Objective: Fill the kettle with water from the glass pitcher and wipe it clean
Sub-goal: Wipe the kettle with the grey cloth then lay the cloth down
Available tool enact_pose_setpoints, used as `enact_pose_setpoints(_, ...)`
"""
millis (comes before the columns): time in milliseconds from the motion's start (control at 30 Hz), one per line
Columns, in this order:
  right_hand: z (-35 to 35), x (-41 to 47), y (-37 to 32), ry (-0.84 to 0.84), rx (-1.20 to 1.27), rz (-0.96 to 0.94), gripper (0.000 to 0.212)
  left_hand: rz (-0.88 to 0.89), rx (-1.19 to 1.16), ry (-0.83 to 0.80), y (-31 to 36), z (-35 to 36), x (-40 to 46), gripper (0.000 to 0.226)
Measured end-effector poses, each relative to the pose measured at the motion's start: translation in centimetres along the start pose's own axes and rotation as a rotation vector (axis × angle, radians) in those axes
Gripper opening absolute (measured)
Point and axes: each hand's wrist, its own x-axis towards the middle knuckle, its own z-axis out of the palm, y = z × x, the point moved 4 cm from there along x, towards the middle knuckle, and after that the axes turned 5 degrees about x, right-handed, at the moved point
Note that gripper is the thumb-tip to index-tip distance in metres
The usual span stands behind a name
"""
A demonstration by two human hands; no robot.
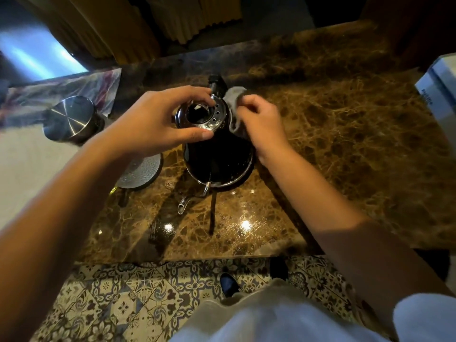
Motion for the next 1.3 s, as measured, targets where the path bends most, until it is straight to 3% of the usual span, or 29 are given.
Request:
enact_pose_setpoints(67,0.7,-0.4,0.7,-0.091,-0.196,-0.028,0.026,0.003,-0.001,0.004,0.0,0.1,-0.1,0.065)
enact_pose_setpoints(233,1.7,-0.4,1.8,-0.181,-0.233,0.187,0.054,0.017,-0.001,0.009,-0.1,0.1,0.0,0.064)
enact_pose_setpoints(433,2.0,1.9,0.2,-0.323,-0.216,0.234,0.044,0.024,-0.014,0.003,-0.3,0.5,-0.1,0.064)
enact_pose_setpoints(533,1.4,1.0,2.5,-0.245,-0.169,0.254,0.062,0.012,-0.02,0.005,-0.3,0.6,-0.1,0.063)
enact_pose_setpoints(633,0.6,-2.4,5.0,-0.123,-0.128,0.148,0.057,-0.004,-0.033,0.009,-0.3,0.7,-0.2,0.061)
enact_pose_setpoints(800,1.3,-10.0,6.7,0.015,-0.291,-0.076,0.054,-0.004,-0.015,0.005,-0.3,0.5,-0.1,0.061)
enact_pose_setpoints(933,3.2,-8.7,5.1,0.064,-0.227,-0.273,0.05,0.017,0.011,-0.01,-0.4,0.4,0.0,0.063)
enact_pose_setpoints(1067,3.3,-3.6,3.2,0.096,-0.15,-0.196,0.05,0.024,0.023,-0.007,-0.3,0.4,-0.3,0.064)
enact_pose_setpoints(1167,2.0,-1.2,3.8,0.033,-0.203,-0.017,0.045,0.018,0.024,-0.005,-0.2,0.5,-0.3,0.063)
enact_pose_setpoints(1233,0.9,-1.9,5.5,0.009,-0.201,0.07,0.05,0.014,0.021,-0.005,-0.2,0.6,-0.2,0.063)
enact_pose_setpoints(1300,0.8,-4.9,7.0,0.004,-0.323,0.019,0.058,0.008,0.018,0.0,-0.3,0.5,-0.2,0.062)
